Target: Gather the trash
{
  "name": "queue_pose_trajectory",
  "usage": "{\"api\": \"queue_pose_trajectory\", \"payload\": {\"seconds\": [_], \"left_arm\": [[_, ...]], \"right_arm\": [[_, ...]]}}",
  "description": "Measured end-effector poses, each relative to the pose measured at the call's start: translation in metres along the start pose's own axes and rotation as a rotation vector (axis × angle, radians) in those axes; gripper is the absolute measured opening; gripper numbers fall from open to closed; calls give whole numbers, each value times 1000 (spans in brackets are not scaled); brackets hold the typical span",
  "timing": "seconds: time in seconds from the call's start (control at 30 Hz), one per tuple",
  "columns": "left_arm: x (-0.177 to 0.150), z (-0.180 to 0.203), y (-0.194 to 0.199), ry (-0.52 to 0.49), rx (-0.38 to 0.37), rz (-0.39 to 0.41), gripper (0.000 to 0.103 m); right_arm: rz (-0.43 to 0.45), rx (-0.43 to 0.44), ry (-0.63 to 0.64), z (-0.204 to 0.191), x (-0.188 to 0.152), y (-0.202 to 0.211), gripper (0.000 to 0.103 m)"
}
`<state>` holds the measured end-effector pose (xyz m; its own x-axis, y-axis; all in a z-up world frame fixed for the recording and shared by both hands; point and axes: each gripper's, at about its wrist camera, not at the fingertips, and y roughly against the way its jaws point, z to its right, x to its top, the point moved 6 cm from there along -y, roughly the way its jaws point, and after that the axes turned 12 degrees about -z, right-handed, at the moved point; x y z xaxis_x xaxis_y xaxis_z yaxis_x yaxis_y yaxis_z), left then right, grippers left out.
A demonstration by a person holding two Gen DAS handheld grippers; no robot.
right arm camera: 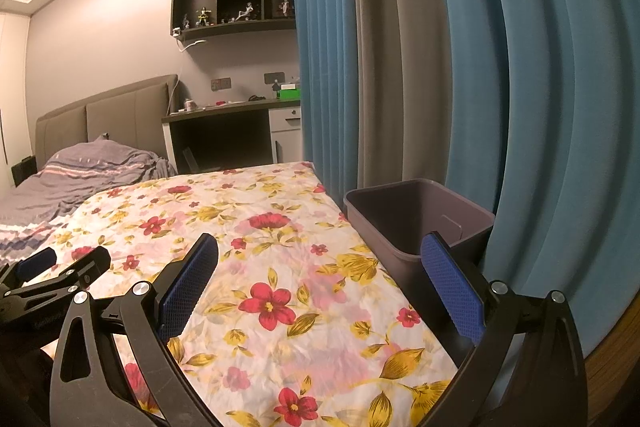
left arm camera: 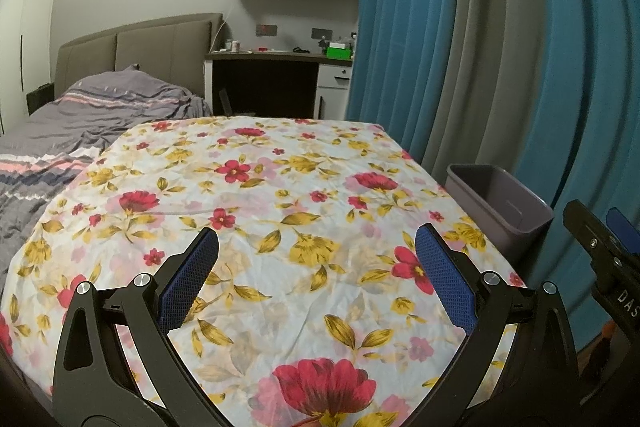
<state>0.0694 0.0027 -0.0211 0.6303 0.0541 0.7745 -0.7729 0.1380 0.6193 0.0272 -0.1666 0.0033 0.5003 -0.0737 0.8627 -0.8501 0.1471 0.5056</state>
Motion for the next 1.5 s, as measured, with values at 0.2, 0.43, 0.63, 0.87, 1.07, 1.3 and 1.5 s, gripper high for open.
{"api": "queue_pose_trajectory", "payload": {"seconds": [0.2,0.43,0.63,0.87,1.07,1.3,1.5], "left_arm": [[0,0,0,-1,1,-1,97],[0,1,0,-1,0,-1,97],[0,1,0,-2,1,1,97],[0,1,0,-2,0,0,97],[1,1,0,-9,12,6,97],[3,1,1,-13,14,11,97],[3,1,0,-14,7,7,97]], "right_arm": [[0,1,-3,2,0,0,97],[-2,0,-2,2,1,0,97],[0,1,-3,2,1,-1,97],[-1,1,-4,3,1,-1,97],[0,2,-5,1,1,-1,97],[0,1,-6,1,1,-1,97],[0,2,-6,3,0,-1,97]]}}
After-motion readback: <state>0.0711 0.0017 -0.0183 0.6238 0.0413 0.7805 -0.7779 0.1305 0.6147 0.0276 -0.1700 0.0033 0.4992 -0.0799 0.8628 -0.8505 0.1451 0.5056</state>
